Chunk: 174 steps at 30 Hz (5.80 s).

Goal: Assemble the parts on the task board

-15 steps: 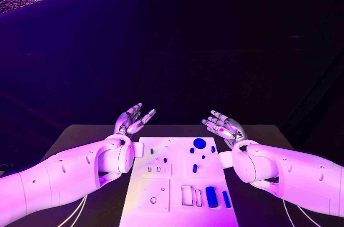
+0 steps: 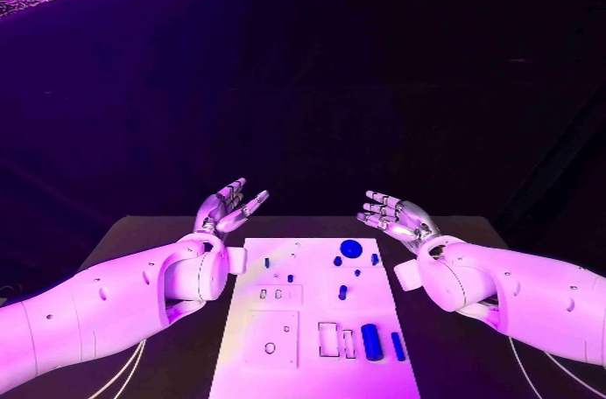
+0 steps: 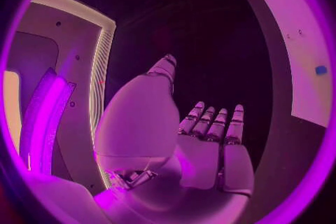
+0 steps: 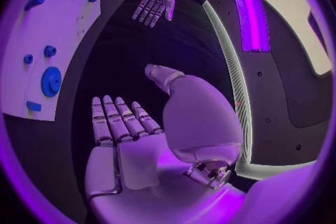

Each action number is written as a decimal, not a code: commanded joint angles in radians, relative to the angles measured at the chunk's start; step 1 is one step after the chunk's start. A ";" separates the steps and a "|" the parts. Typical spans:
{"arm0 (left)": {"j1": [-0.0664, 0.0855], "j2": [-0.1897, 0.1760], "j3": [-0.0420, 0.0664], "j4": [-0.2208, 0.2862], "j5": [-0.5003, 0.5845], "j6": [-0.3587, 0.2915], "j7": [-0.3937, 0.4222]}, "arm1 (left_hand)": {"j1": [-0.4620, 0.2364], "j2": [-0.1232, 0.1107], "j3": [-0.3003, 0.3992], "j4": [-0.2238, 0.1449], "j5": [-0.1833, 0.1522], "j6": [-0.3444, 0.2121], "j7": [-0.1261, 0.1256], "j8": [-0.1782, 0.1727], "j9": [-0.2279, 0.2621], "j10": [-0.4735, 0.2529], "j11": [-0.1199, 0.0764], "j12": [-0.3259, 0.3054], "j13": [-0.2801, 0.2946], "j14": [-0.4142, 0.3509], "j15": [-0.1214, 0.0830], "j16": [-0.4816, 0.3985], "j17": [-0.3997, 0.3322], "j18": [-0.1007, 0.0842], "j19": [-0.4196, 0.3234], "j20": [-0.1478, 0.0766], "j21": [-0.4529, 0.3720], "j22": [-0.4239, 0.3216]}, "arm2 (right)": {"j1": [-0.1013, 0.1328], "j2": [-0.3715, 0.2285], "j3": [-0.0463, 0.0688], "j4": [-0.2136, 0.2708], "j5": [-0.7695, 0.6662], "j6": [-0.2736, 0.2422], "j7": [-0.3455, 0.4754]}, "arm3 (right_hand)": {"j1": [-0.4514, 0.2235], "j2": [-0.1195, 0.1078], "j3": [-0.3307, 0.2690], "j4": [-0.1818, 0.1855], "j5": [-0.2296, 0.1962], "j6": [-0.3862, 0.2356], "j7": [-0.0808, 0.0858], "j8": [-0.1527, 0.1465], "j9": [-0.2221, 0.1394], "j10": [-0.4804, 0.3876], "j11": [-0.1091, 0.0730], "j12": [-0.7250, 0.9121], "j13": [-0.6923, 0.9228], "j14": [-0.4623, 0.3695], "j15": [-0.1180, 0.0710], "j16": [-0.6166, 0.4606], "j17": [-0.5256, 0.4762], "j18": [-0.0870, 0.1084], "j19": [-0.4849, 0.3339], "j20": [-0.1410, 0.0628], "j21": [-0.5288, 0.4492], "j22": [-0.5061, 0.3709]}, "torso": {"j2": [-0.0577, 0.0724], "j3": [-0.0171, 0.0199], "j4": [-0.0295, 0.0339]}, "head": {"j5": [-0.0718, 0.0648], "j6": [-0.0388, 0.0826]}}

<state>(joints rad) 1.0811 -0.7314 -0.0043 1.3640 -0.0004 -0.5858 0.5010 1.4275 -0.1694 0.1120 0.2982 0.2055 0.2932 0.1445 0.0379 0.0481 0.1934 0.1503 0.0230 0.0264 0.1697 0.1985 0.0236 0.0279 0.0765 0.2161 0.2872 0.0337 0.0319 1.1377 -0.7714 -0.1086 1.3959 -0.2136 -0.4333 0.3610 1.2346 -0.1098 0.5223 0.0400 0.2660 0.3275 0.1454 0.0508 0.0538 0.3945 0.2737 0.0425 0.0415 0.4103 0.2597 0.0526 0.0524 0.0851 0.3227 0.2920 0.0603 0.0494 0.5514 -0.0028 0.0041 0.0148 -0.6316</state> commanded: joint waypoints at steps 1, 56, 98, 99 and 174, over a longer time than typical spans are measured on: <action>0.004 -0.011 0.001 0.015 0.008 0.040 0.007 | 0.009 0.007 0.007 0.000 0.002 0.003 0.051 0.000 0.000 0.003 0.010 0.004 0.001 -0.001 0.000 0.002 0.000 0.010 -0.007 0.000 -0.001 0.000 | 0.005 0.005 0.001 -0.016 -0.155 0.007 0.029 | 0.023 -0.004 0.009 -0.020 -0.012 0.066 0.154 0.019 0.013 0.084 -0.006 0.012 0.006 0.088 -0.010 0.020 0.013 0.022 0.039 -0.001 0.018 0.009 | 0.005 -0.0001 -0.0018 | 0.000 -0.007; 0.072 -0.285 0.060 0.261 -0.050 0.177 -0.012 | 0.047 0.042 0.166 -0.010 -0.010 0.257 0.131 0.059 0.043 0.383 0.108 0.029 0.025 0.295 0.044 0.032 0.038 0.035 0.277 0.004 0.116 0.030 | 0.144 0.024 0.008 -0.013 -1.359 0.205 -0.442 | 0.092 -0.175 -0.065 0.022 -0.011 0.715 0.008 0.134 0.162 0.813 -0.186 0.023 0.029 1.066 -0.254 0.982 0.814 0.090 0.816 -0.196 0.759 0.452 | 0.181 0.0118 0.0528 | -0.063 -0.005; 0.079 -0.305 0.064 0.314 -0.022 0.162 0.010 | 0.056 0.048 0.181 -0.015 -0.009 0.285 0.144 0.066 0.048 0.431 0.110 0.033 0.028 0.313 0.043 0.033 0.039 0.037 0.298 0.004 0.125 0.032 | 0.126 0.072 -0.001 -0.048 -1.370 0.205 -0.440 | 0.173 -0.125 -0.002 0.037 -0.044 0.757 -0.013 0.177 0.221 0.857 -0.208 0.082 0.057 1.086 -0.270 1.257 1.066 0.046 0.924 -0.206 1.018 0.800 | 0.206 0.0135 0.0586 | -0.069 -0.020; 0.079 -0.306 0.064 0.314 -0.022 0.162 0.011 | 0.058 0.049 0.183 -0.015 -0.009 0.290 0.144 0.068 0.049 0.438 0.109 0.033 0.028 0.315 0.043 0.033 0.040 0.038 0.299 0.004 0.125 0.032 | 0.125 0.071 -0.001 -0.046 -1.370 0.192 -0.438 | 0.180 -0.119 0.008 0.031 -0.054 0.762 -0.015 0.183 0.225 0.863 -0.211 0.086 0.060 1.086 -0.272 1.261 1.068 0.046 0.924 -0.208 1.023 0.807 | 0.206 0.0133 0.0586 | -0.069 -0.020; 0.094 -0.268 0.064 0.304 0.012 0.203 -0.009 | 0.046 0.047 0.259 -0.025 -0.011 0.400 0.142 0.096 0.066 0.645 0.090 0.053 0.039 0.625 0.009 0.121 0.096 0.076 0.469 0.003 0.197 0.048 | 0.121 0.374 0.004 -0.313 -1.371 0.058 -0.490 | 0.151 -0.104 0.076 -0.028 -0.064 0.738 -0.015 0.234 0.290 0.847 -0.213 0.107 0.102 1.086 -0.277 1.302 1.095 0.038 0.913 -0.208 1.093 0.903 | 0.218 0.0135 0.0629 | -0.039 -0.010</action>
<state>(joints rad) 1.1724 -1.0015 0.0590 1.6679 0.0088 -0.4050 0.4888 1.4837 -0.1234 0.3632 0.2731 0.2006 0.6886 0.1857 0.1294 0.1125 0.8332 0.2393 0.0690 0.0642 0.7902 0.2072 0.1398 0.1228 0.1389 0.6791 0.2894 0.2274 0.0784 1.2636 -0.3969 -0.1011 1.0899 -1.5673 -0.4094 -0.1067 1.3987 -0.2145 0.5938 0.0124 0.1968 1.0714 0.1288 0.2823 0.3440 1.2381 0.0682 0.1414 0.0967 1.4666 -0.0252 1.3483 1.1487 0.1313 1.2408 0.0826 1.1523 0.9526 0.7685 0.0105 0.0675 -0.0250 -0.6415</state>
